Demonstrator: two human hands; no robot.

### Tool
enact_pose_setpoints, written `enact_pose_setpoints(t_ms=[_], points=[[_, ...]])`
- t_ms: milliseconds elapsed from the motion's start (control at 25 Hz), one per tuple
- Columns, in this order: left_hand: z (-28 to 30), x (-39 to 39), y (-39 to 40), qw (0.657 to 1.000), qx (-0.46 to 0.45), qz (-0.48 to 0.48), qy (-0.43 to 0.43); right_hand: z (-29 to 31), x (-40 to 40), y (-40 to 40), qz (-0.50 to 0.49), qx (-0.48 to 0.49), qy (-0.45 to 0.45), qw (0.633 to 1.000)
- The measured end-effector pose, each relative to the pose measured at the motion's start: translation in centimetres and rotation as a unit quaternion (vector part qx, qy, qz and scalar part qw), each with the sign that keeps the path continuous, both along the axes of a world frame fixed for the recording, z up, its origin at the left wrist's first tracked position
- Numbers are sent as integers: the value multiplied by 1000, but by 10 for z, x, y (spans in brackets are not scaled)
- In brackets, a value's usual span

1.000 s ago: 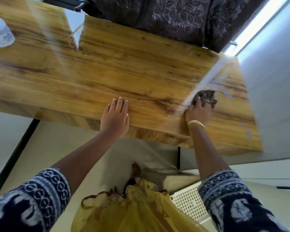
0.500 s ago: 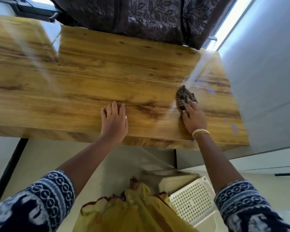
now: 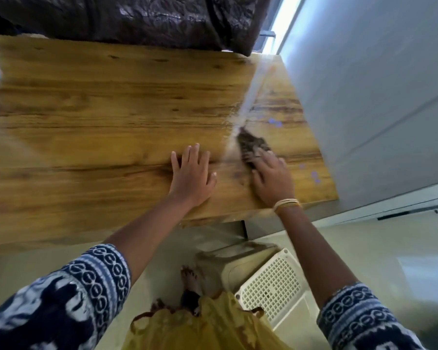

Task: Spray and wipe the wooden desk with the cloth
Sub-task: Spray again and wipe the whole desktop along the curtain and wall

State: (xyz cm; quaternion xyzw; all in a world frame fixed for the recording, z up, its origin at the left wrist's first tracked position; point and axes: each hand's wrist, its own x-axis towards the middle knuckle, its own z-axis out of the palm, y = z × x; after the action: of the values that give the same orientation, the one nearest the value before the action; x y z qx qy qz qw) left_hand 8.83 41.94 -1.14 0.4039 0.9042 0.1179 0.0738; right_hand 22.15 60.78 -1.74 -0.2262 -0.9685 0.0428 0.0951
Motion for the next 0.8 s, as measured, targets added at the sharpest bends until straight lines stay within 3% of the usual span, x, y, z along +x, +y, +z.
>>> enact_pose_setpoints(t_ms=[80,160,280,360,480,560,600,680,800], points=[[0,-7,16,1000,-9,0,4,-2,35,50,-167,6,6,986],[1,-20,35,1000,-16,-2,4,-1,49,72,-267,-14,19,963],[2,-45,60,1000,-22,-5,12,2,6,51,-387,-41,13,921],[3,-66,76,1000,-4,-4,8,3,-44,25,-362,-53,20,931],[0,-93,91,999,23,36,10,-2,-96,5,-34,-51,51,997],[-3,-100,97,998,17,55,27,0,-114,36,117,-28,30,992],[-3,-102,99,998,14,54,31,1,-121,58,111,-21,30,993],[-3,-104,102,998,20,50,22,-1,-128,106,-36,-19,51,998],[-4,-106,102,998,20,52,18,-6,-115,160,-239,-56,40,969]])
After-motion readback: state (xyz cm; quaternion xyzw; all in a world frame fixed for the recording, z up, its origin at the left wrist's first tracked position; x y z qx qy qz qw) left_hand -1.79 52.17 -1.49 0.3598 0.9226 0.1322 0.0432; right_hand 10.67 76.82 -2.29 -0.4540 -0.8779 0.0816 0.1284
